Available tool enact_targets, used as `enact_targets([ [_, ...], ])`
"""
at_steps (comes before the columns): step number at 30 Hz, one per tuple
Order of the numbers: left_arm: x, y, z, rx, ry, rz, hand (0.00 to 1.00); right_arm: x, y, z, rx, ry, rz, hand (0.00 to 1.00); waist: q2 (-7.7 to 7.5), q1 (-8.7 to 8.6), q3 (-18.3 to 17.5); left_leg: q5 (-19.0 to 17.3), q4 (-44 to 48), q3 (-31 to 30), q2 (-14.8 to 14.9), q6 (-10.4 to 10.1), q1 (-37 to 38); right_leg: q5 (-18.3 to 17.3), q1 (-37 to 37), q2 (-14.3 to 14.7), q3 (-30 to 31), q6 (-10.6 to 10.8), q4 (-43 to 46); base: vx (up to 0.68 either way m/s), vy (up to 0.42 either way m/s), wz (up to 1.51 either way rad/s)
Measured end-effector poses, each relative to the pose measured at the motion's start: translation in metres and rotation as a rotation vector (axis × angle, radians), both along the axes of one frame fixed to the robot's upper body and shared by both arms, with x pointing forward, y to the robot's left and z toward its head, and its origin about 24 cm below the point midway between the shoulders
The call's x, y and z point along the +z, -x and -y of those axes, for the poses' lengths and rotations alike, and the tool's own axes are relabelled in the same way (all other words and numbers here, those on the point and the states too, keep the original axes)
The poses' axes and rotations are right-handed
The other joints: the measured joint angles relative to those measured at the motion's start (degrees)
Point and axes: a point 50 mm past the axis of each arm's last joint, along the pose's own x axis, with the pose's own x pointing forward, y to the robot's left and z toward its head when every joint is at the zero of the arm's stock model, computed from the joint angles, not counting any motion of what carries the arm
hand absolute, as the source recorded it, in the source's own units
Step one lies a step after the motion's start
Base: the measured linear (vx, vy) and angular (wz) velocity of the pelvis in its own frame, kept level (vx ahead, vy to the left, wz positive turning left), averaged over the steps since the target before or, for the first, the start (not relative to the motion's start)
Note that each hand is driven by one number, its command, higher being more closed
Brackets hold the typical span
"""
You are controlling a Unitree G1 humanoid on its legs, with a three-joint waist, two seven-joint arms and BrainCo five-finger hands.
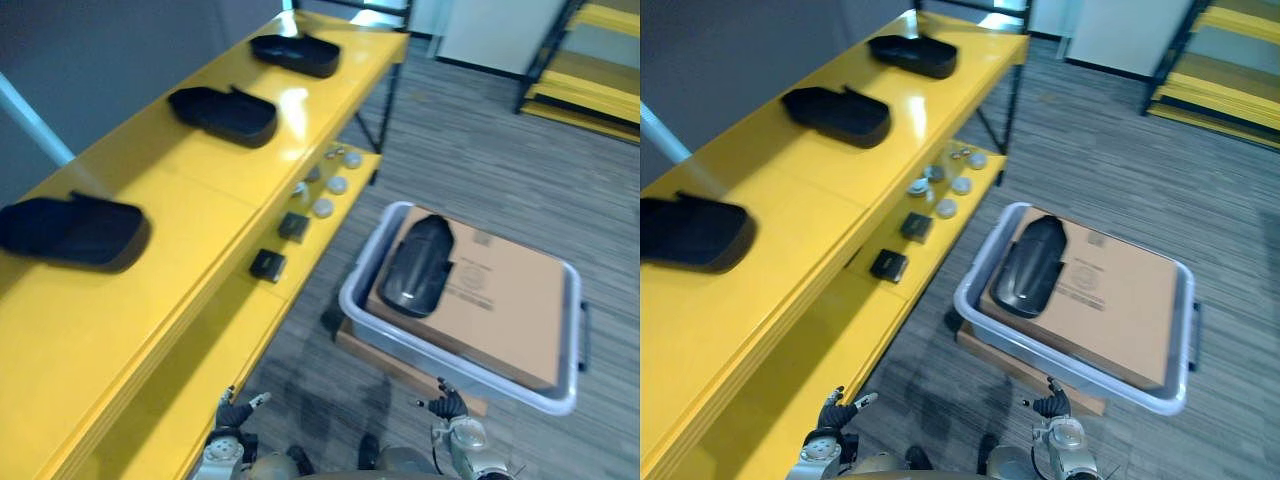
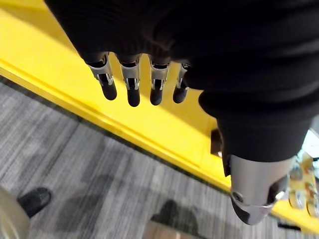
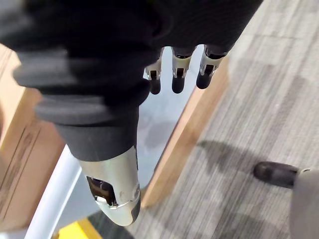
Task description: Walk over and take plastic housings, then place them on the shelf
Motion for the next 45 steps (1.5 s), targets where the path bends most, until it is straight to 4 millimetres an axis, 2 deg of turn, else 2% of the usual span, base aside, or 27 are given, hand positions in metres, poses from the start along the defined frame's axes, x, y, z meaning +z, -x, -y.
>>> enact_targets([
  [1,0.0,0.001,0.0,0.001,0.0,-0.004,0.0,-0.001,0.002,0.0,-0.002,0.0,-0.006,0.0,0.09,0.16,0.1,-0.3,3.5,0.0,1.4,0.3,-0.6,-0.3,0.1,0.5,1.3,-0.4,0.3,-0.02,-0.114,-1.19],
  [2,-0.003,0.007,0.0,0.006,0.004,-0.02,0.0,-0.001,0.003,0.002,-0.002,0.004,-0.007,0.0,0.73,0.15,0.4,-0.4,11.8,-1.0,4.4,0.5,-2.2,-0.9,0.2,1.7,4.1,-0.9,1.6,0.02,-0.045,-1.2],
  [3,-0.004,0.008,0.005,0.015,0.019,-0.023,0.0,0.0,0.003,0.005,-0.002,0.014,-0.006,0.0,1.84,0.04,0.7,0.3,18.3,-4.4,5.9,1.8,-4.6,-1.3,0.3,2.6,6.5,-1.3,2.7,0.05,-0.015,-1.16],
  [4,-0.004,0.009,0.007,0.017,0.027,-0.026,0.0,0.0,0.003,0.007,-0.002,0.019,-0.009,0.0,1.84,-0.03,0.9,-0.6,19.8,-7.6,5.3,2.0,-6.1,-1.4,0.5,2.8,7.9,-1.5,3.4,0.09,0.071,-1.14],
  [6,-0.005,0.009,0.012,0.019,0.041,-0.024,0.0,0.002,0.003,0.014,-0.004,0.036,-0.009,0.0,2.49,0.15,1.0,-3.0,15.4,-19.2,-1.2,0.4,-8.0,-1.5,0.8,1.8,13.8,-1.9,3.9,0.09,0.146,-1.24],
  [7,-0.005,0.009,0.012,0.019,0.041,-0.024,0.0,0.002,0.004,0.014,-0.004,0.036,-0.01,0.0,2.48,0.15,1.0,-3.0,14.2,-20.1,-1.9,0.4,-8.0,-1.5,0.7,1.6,14.3,-1.8,3.8,0.04,0.174,-1.02],
  [8,-0.005,0.009,0.012,0.02,0.04,-0.025,0.0,0.001,0.006,0.014,-0.006,0.037,-0.014,0.0,2.61,0.06,1.0,-2.8,8.6,-23.4,-3.9,0.2,-7.6,-1.7,0.6,1.2,15.8,-1.2,3.7,0.06,0.231,-0.58],
  [9,-0.005,0.009,0.013,0.017,0.041,-0.025,0.0,0.0,0.012,0.016,-0.01,0.04,-0.028,0.0,3.34,0.0,0.5,-1.6,1.8,-24.8,-4.6,-0.2,-7.2,-2.4,0.5,1.3,16.3,-0.1,3.6,0.07,0.244,-0.49],
  [10,-0.005,0.009,0.014,0.011,0.042,-0.027,0.0,-0.001,0.015,0.017,-0.013,0.041,-0.036,0.0,3.89,-0.1,0.2,0.1,-1.7,-25.1,-4.4,0.0,-6.9,-2.9,0.4,1.5,15.9,0.2,3.7,0.09,0.213,-0.11],
  [11,-0.005,0.009,0.012,0.006,0.037,-0.03,0.0,-0.003,0.023,0.016,-0.042,0.031,-0.054,0.0,3.67,-0.16,-0.3,2.7,-4.2,-24.7,-5.1,0.5,-6.0,-4.0,0.4,0.2,15.0,0.8,4.4,0.14,0.202,0.12],
  [12,-0.005,0.009,0.01,0.004,0.03,-0.031,0.0,-0.005,0.028,0.013,-0.059,0.018,-0.064,0.0,2.47,-0.04,-0.8,3.0,-6.5,-24.4,-6.7,0.9,-5.2,-4.3,0.3,-2.3,11.8,2.0,4.1,0.15,0.198,0.14],
  [15,-0.006,0.013,0.001,-0.002,0.006,-0.054,0.0,-0.007,0.034,0.011,-0.104,-0.004,-0.066,0.0,0.7,0.0,-2.1,5.0,-12.3,-24.0,-9.8,1.9,-2.5,-3.6,1.5,-5.4,9.5,3.6,2.1,0.2,0.151,0.09],
  [20,-0.007,0.016,-0.004,0.0,-0.008,-0.064,0.0,-0.006,0.037,0.02,-0.212,-0.026,-0.045,0.0,1.4,-0.07,-2.8,5.3,-15.1,-24.7,-11.4,2.2,1.6,-3.6,5.6,-7.1,5.7,4.4,0.7,0.19,0.074,0.18],
  [24,-0.007,0.017,-0.009,0.012,-0.016,-0.068,0.0,-0.002,0.038,0.033,-0.371,-0.048,0.005,0.0,0.96,0.08,-3.5,5.3,-15.6,-25.6,-11.3,2.2,3.1,-3.6,7.1,-7.1,4.1,4.3,1.2,0.13,-0.004,0.17],
  [28,-0.01,0.03,-0.011,0.026,-0.016,-0.098,0.0,0.026,0.024,0.063,-0.485,0.041,0.189,0.0,0.65,-0.3,-4.3,5.7,-16.4,-26.4,-11.0,1.7,3.7,-3.6,7.0,-6.8,2.9,4.3,2.7,0.09,-0.034,0.11],
  [29,-0.01,0.033,-0.011,0.03,-0.017,-0.104,0.0,0.041,0.017,0.074,-0.51,0.089,0.27,0.0,0.41,-0.22,-4.4,6.1,-16.4,-26.5,-10.8,1.2,4.4,-3.6,6.9,-6.6,2.7,4.3,4.3,0.1,-0.059,0.12],
  [30,-0.011,0.036,-0.013,0.044,-0.017,-0.109,0.0,0.056,0.015,0.084,-0.521,0.135,0.339,0.0,-0.01,-0.42,-4.7,6.9,-16.3,-26.8,-10.7,1.5,5.0,-3.6,6.4,-6.5,2.6,4.3,7.0,0.09,-0.05,0.09],
  [31,-0.01,0.034,-0.013,0.048,-0.015,-0.101,0.0,0.066,0.011,0.089,-0.519,0.157,0.387,0.0,0.28,-0.71,-4.6,7.2,-16.0,-26.8,-9.8,1.6,5.4,-4.2,4.7,-6.0,2.6,4.2,10.2,0.06,-0.075,0.0],
  [32,-0.01,0.036,-0.012,0.065,-0.009,-0.104,0.0,0.087,0.0,0.094,-0.49,0.208,0.482,0.0,0.89,-1.04,-4.4,7.1,-15.2,-26.9,-8.9,1.6,5.4,-7.4,2.6,-5.2,2.4,4.1,11.4,0.03,-0.085,-0.17],
  [33,-0.01,0.04,-0.019,0.08,-0.023,-0.112,0.0,0.108,-0.01,0.096,-0.461,0.258,0.576,0.0,-0.12,-1.33,-5.0,7.0,-14.7,-26.5,-8.9,1.3,5.5,-4.6,3.5,-5.5,2.3,3.7,0.6,0.04,-0.107,-0.25],
  [34,-0.009,0.041,-0.024,0.079,-0.037,-0.113,0.0,0.12,-0.014,0.096,-0.443,0.282,0.626,0.0,-1.74,-1.31,-5.3,6.7,-14.1,-26.4,-9.8,1.0,5.2,1.1,3.2,-6.8,2.4,4.1,-2.3,0.06,-0.168,-0.07],
  [35,-0.01,0.044,-0.025,0.084,-0.038,-0.126,0.0,0.142,-0.02,0.102,-0.399,0.352,0.712,0.0,-2.13,-2.29,-5.4,5.4,-13.0,-27.2,-9.4,-0.1,4.9,-0.1,4.0,-6.4,1.6,3.6,-2.0,0.1,-0.165,0.04],
  [36,-0.012,0.045,-0.018,0.072,-0.021,-0.128,0.0,0.161,-0.021,0.107,-0.368,0.413,0.772,0.0,-1.4,-2.7,-5.7,5.4,-13.4,-27.0,-8.6,-0.1,5.4,-0.1,3.9,-5.9,1.4,3.6,-2.0,0.09,-0.16,0.13],
  [39,-0.014,0.043,-0.001,0.051,0.021,-0.122,0.0,0.189,-0.03,0.107,-0.286,0.488,0.868,0.0,0.15,-3.39,-5.3,5.4,-15.0,-27.0,-8.5,-0.1,6.0,-0.1,3.8,-5.3,1.2,3.6,-1.9,0.02,-0.037,0.02],
  [41,-0.013,0.043,-0.002,0.048,0.018,-0.118,0.0,0.194,-0.039,0.099,-0.218,0.486,0.891,0.0,0.58,-3.38,-5.4,5.4,-15.4,-27.1,-8.5,-0.1,6.0,-0.1,3.8,-5.2,1.2,3.6,-1.8,-0.01,0.001,-0.02],
  [43,-0.012,0.04,-0.006,0.03,0.0,-0.107,0.0,0.199,-0.058,0.076,-0.048,0.451,0.931,0.0,0.41,-3.23,-5.2,5.4,-15.6,-27.3,-8.6,-0.1,5.9,-0.2,3.3,-5.5,1.1,3.6,-1.1,-0.05,0.018,0.06],
  [45,-0.011,0.038,-0.006,0.005,-0.009,-0.104,0.0,0.203,-0.073,0.059,0.045,0.418,0.967,0.0,0.4,-3.16,-5.2,5.4,-16.5,-28.1,-8.7,-0.1,5.2,-0.2,2.5,-5.8,0.6,3.6,-1.0,-0.11,0.039,0.22],
])
